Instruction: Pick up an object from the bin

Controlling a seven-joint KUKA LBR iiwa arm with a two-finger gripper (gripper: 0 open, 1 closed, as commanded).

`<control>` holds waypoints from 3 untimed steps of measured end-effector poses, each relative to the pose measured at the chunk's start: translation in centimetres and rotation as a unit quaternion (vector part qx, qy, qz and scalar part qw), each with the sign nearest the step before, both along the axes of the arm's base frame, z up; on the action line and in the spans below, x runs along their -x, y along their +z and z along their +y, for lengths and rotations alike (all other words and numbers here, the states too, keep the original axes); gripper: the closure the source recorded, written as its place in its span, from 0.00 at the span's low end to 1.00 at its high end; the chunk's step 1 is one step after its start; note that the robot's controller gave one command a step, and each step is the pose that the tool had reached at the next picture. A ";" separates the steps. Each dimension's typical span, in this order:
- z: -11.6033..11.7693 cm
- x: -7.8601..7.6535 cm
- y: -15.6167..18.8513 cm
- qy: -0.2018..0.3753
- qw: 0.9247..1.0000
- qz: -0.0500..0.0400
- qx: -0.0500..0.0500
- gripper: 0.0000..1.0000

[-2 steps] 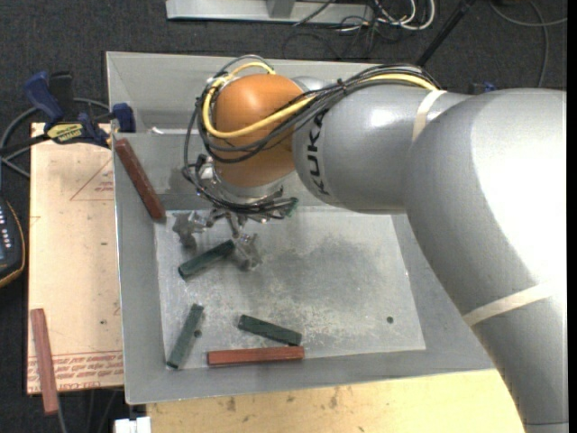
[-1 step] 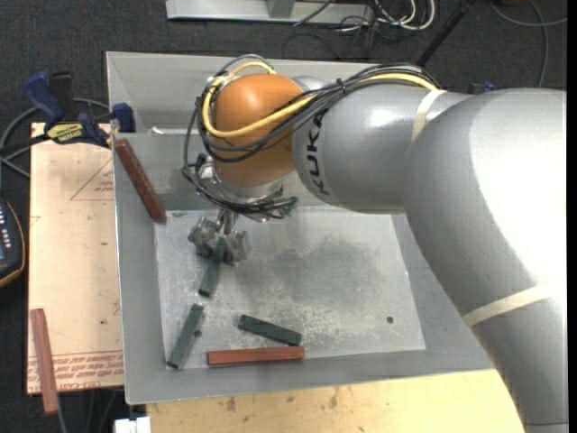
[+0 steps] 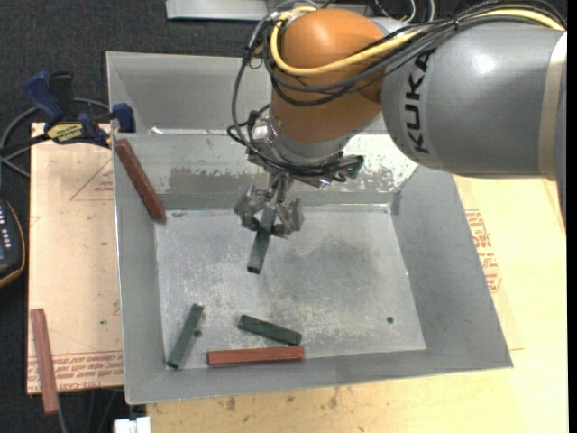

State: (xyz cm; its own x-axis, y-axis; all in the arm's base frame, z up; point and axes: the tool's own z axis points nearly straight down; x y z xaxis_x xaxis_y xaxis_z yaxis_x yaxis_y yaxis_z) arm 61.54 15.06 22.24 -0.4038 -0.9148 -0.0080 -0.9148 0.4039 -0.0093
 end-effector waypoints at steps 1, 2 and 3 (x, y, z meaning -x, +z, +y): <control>-0.7 -1.6 -4.1 0.175 0.985 0.005 0.002 1.00; -0.6 -1.7 -3.9 0.175 0.985 0.004 0.001 1.00; -0.6 -1.7 -4.0 0.175 0.984 0.005 0.001 1.00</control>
Offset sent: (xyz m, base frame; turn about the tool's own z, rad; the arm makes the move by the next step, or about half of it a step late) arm 0.0163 -0.0072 -0.0392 -0.3574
